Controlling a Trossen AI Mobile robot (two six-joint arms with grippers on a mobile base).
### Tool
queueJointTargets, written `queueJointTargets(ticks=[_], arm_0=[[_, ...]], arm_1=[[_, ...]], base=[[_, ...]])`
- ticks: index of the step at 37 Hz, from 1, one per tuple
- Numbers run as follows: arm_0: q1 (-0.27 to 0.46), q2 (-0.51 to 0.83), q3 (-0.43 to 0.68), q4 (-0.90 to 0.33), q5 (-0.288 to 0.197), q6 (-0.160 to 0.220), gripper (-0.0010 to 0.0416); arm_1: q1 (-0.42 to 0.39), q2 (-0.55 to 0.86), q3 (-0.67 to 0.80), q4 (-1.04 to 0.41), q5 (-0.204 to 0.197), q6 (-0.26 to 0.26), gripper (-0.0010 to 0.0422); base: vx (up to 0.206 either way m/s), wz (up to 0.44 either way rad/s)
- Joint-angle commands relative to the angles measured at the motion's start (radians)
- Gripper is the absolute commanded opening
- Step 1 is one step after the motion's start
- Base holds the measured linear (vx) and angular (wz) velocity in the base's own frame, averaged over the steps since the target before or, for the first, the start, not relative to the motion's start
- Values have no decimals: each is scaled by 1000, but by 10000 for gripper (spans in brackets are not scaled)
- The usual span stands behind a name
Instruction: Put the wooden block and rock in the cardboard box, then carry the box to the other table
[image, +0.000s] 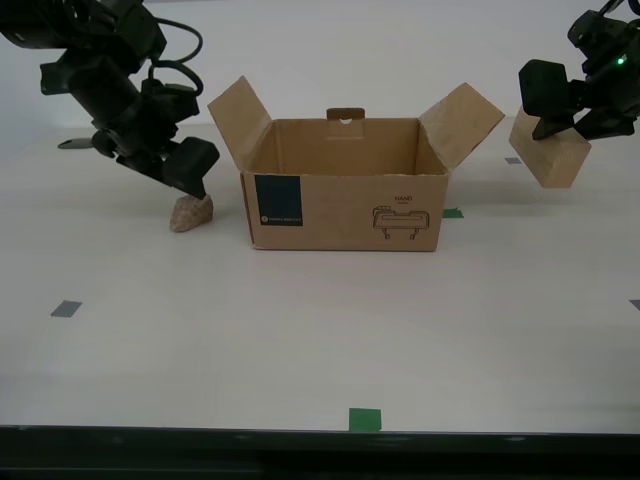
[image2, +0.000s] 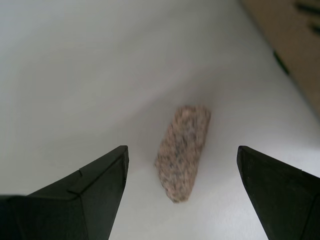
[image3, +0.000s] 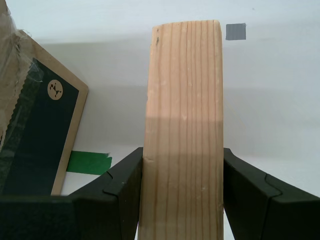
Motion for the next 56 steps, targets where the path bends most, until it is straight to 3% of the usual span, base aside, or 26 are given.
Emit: queueJointTargets(ticks=[1,18,47,56], arm_0=[[1,0,0,4,1,2,-1],[1,0,-6,-10,1,1,-1],[1,0,-6,-10,1,2,-1],[1,0,-6,-11,1,2,-1]], arm_1=[[1,58,36,-67,1,16,293],[0,122,137,-97,2,19,293],[-2,128,103,-80,2,17,291],[-3,128,100,-80,2,5,213]], base=[[0,0],[0,0],[0,0],[0,0]])
